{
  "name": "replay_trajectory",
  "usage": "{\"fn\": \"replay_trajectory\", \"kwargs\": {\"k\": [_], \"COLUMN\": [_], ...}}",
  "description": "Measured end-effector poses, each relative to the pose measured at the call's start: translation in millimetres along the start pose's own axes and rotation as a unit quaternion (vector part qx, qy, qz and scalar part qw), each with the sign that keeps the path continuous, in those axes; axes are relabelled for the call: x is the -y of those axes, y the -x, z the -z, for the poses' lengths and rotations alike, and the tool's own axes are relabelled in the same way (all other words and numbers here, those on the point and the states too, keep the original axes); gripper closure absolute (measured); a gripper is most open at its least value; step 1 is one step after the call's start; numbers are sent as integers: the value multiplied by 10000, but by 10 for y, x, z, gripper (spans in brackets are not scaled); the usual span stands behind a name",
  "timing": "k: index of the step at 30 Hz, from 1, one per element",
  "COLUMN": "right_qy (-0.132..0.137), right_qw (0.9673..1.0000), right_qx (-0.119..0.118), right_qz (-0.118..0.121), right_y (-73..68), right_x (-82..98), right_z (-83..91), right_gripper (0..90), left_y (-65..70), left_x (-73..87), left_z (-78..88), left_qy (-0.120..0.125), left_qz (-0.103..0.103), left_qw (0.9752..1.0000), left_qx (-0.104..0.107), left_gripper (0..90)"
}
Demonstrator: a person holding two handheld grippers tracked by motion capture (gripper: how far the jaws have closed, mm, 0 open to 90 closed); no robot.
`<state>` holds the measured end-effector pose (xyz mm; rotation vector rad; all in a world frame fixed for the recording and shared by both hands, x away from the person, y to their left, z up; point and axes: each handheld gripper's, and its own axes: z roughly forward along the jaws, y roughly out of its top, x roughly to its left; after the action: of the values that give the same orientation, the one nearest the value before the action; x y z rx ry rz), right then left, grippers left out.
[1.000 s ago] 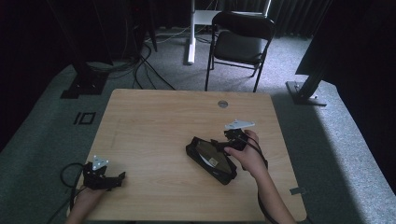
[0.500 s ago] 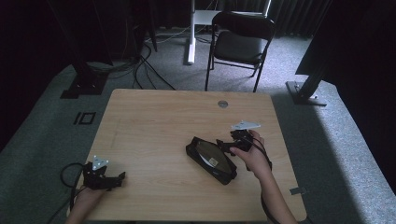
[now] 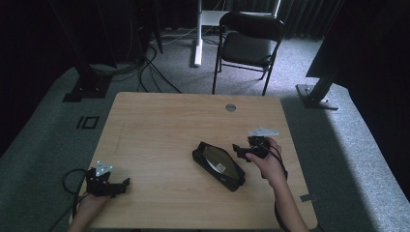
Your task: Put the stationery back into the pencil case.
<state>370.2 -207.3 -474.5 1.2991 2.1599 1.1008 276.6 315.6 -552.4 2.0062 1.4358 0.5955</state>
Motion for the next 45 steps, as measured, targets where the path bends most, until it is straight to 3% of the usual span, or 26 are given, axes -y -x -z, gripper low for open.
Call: {"fn": "replay_trajectory", "kwargs": {"k": [8,19,23,31,40,45], "right_qy": [-100,-286,-270,-308,-518,-499], "right_qw": [9997,9989,9984,9958,9934,9915], "right_qx": [65,221,304,559,757,920], "right_qz": [-209,-303,-385,-658,-693,-778], "right_y": [83,198,239,325,385,421], "right_x": [110,333,410,566,738,815], "right_z": [-11,-77,-97,-130,-157,-143], "right_gripper": [247,246,208,175,175,159], "left_y": [0,0,0,0,0,-2], "left_x": [0,0,0,0,0,0], "left_z": [0,0,0,0,0,1], "left_qy": [1,-1,-1,-1,0,-10], "left_qz": [0,-1,-3,-2,0,-16], "left_qw": [10000,10000,10000,10000,10000,10000], "left_qx": [0,0,0,0,-1,-2], "left_gripper": [4,3,3,3,3,3]}}
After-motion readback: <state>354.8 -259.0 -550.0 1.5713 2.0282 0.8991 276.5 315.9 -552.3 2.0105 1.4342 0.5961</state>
